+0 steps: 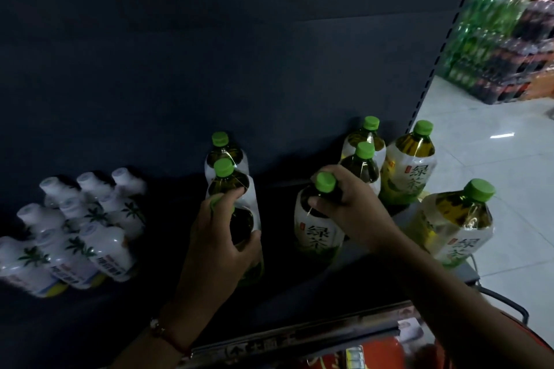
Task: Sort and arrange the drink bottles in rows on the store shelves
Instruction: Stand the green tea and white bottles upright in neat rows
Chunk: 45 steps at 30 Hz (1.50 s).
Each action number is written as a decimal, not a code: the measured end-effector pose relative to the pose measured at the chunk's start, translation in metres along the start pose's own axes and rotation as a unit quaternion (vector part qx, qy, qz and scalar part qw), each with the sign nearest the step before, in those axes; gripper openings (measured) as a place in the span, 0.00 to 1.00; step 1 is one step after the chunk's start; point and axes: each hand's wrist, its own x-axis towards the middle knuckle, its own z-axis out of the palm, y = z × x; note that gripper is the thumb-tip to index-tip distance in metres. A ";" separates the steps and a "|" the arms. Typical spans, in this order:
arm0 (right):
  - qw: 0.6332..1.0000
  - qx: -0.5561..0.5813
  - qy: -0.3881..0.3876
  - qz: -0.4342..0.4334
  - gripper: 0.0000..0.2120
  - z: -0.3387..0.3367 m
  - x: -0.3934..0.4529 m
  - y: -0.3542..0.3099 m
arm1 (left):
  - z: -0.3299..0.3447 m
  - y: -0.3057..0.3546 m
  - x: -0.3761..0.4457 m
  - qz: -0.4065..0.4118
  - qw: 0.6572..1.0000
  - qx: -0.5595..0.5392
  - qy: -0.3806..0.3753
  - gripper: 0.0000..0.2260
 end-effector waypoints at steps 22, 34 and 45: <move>0.997 0.042 -0.063 -0.005 0.24 0.074 0.140 -0.029 | -0.003 0.013 0.001 -0.057 0.998 0.034 -0.005 0.26; 0.966 -0.258 0.015 0.020 0.27 -0.036 0.049 0.020 | 0.003 0.044 0.070 -0.180 0.936 0.295 -0.075 0.31; 0.970 -0.195 0.020 -0.143 0.15 -0.017 0.048 0.004 | 0.004 0.048 0.065 -0.153 0.927 0.340 -0.041 0.27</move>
